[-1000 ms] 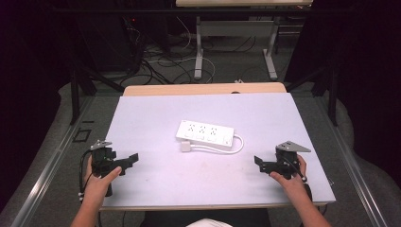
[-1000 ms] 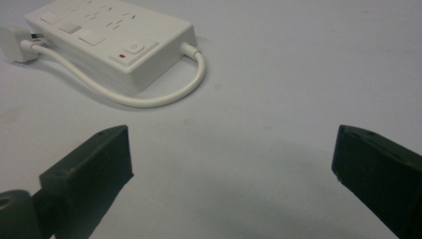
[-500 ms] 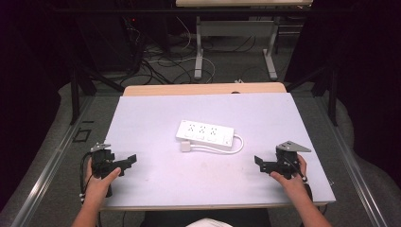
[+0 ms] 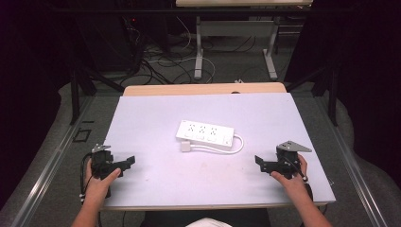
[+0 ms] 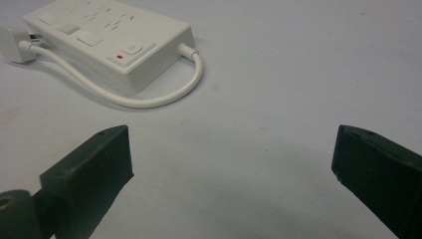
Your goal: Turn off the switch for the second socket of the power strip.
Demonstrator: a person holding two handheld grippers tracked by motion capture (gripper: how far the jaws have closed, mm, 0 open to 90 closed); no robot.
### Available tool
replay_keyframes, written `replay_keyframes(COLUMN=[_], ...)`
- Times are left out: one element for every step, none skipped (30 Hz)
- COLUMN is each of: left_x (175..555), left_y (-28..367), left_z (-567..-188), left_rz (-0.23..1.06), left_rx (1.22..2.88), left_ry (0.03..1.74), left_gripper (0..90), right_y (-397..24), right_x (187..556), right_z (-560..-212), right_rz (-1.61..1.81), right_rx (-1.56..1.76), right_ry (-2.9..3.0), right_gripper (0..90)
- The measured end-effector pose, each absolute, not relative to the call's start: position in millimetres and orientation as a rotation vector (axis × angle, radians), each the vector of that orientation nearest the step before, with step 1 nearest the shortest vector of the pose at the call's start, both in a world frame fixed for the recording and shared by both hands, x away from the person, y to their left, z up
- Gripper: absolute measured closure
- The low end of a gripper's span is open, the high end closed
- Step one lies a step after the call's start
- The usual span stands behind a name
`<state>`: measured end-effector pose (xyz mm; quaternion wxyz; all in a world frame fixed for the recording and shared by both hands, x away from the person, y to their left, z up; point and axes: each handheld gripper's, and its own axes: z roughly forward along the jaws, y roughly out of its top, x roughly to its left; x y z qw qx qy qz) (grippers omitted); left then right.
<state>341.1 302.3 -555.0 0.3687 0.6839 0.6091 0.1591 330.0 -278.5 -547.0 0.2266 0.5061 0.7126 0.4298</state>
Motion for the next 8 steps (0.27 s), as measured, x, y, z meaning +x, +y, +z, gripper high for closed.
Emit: replay_keyframes(left_x=[341.1,341.0,340.8,340.9,340.9,341.0,341.1,341.2], left_y=[302.4,302.6,302.9,302.9,303.0,303.0,303.2,302.6], left_z=[-555.2,-555.3,-555.4,-555.6,-555.6,-555.6,-555.5,-555.4], left_rz=[0.409,0.408,0.408,0.407,0.408,0.41,0.411,0.411], left_rx=[1.754,1.752,1.758,1.757,1.759,1.758,1.76,1.752], left_ry=[1.565,1.565,1.564,1.565,1.566,1.567,1.565,1.569], left_gripper=[3.1,3.4,3.6,3.7,3.8,3.8,3.8,3.8], right_y=[-278.6,-278.5,-278.7,-278.7,-278.8,-278.9,-279.5,-279.7], right_x=[330.2,330.1,330.2,330.1,330.2,329.8,330.2,330.3], right_z=[-547.2,-547.1,-547.2,-547.2,-547.2,-546.9,-547.0,-547.1], right_rz=[1.184,1.182,1.181,1.181,1.181,1.185,1.183,1.183], right_rx=[1.394,1.398,1.394,1.394,1.395,1.402,1.396,1.395], right_ry=[1.964,1.965,1.966,1.966,1.965,1.973,1.973,1.973], right_gripper=[1.8,1.8,1.8,1.8,1.8,1.8,1.8,1.8])
